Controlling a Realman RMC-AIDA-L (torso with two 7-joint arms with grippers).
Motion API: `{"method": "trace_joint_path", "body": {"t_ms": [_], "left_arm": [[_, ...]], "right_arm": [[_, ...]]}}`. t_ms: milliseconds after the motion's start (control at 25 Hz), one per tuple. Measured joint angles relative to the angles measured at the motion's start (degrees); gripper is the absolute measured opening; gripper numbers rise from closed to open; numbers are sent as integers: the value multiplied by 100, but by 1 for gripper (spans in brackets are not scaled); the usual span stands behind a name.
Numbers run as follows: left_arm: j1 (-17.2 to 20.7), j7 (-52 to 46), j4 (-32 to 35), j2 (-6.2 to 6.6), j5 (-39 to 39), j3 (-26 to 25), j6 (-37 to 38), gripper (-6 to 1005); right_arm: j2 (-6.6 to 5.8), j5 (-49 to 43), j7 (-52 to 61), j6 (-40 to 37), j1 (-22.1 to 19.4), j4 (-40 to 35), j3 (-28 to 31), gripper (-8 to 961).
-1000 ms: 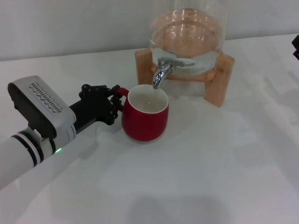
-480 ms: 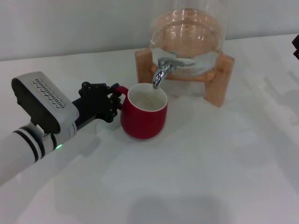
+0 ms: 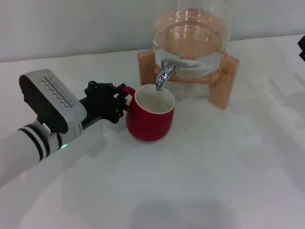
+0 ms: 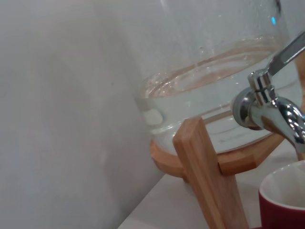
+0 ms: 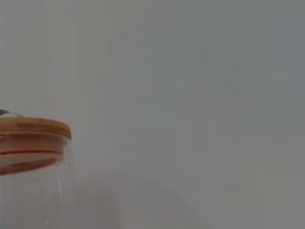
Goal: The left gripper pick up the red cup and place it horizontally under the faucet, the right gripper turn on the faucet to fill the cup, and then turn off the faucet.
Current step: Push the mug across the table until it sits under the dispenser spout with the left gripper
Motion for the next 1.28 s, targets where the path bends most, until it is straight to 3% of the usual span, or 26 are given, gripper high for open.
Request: {"method": "trace_joint_path", "body": {"t_ms": [1280], "left_arm": [[-144,26,40,-22,296,0,-291,94]], "right_arm": [[0,0,79,4,26,0,-18,868]]}}
